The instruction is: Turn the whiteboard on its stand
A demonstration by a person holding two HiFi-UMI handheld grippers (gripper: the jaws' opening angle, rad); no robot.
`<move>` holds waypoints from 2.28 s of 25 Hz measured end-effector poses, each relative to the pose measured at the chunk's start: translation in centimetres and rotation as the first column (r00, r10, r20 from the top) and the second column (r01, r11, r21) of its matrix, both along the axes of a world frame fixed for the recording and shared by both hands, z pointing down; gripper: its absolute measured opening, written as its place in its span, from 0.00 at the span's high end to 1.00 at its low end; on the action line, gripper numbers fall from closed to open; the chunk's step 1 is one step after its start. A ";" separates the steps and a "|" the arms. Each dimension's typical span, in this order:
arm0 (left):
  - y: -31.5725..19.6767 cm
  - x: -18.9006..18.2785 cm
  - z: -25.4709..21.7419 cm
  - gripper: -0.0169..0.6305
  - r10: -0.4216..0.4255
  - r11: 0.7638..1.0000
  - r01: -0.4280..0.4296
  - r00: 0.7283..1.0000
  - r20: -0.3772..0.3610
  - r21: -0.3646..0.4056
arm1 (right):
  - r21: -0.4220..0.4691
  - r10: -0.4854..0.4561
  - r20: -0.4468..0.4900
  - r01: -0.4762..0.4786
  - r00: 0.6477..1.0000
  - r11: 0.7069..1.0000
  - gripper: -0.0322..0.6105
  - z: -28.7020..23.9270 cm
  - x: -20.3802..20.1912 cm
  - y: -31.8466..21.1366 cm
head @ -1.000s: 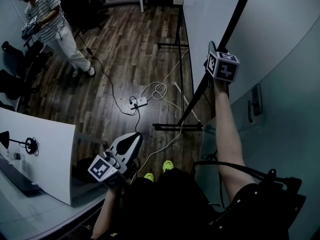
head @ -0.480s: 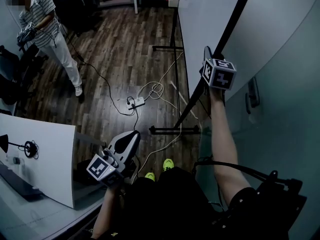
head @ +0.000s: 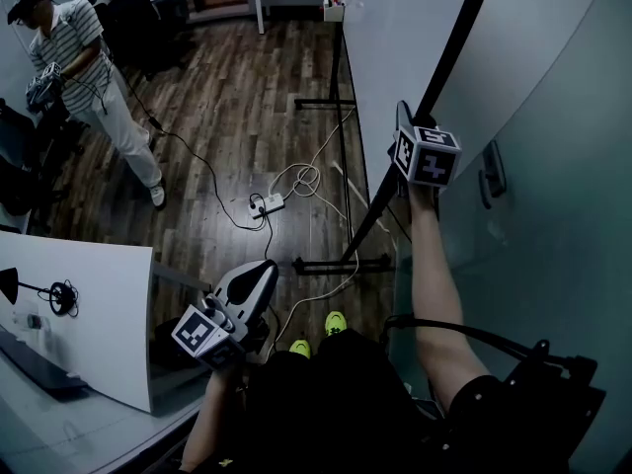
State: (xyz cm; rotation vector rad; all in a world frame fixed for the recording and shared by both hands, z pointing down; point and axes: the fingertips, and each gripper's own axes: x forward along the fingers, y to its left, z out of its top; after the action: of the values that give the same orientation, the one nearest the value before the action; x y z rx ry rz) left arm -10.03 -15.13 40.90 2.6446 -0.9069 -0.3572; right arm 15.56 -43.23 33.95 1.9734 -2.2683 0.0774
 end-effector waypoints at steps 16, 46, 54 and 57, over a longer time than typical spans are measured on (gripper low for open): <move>3.1 -2.3 -0.9 0.99 0.052 0.999 -0.051 0.999 -0.006 0.018 | 0.005 0.030 0.006 -0.030 1.000 1.000 0.85 -0.5 -2.2 7.5; 2.7 -2.6 -1.7 0.99 0.048 0.996 -0.055 0.994 0.093 0.077 | 0.031 0.065 -0.012 -0.065 0.998 0.997 0.85 -0.4 -5.0 16.3; 2.9 -2.8 -1.2 0.99 0.063 0.996 -0.066 0.996 0.058 0.057 | 0.060 0.059 -0.015 -0.058 0.998 0.997 0.85 -0.6 -5.0 16.1; 2.6 -3.0 -1.1 0.99 0.059 0.997 -0.062 0.997 0.054 0.055 | 0.058 0.055 -0.013 -0.054 0.998 0.997 0.85 -0.6 -4.8 15.7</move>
State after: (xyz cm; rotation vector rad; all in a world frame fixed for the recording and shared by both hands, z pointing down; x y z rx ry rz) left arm -13.07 -12.52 39.84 2.7382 -0.8417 -0.3048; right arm 10.72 -27.50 33.34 2.0576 -2.2327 0.0025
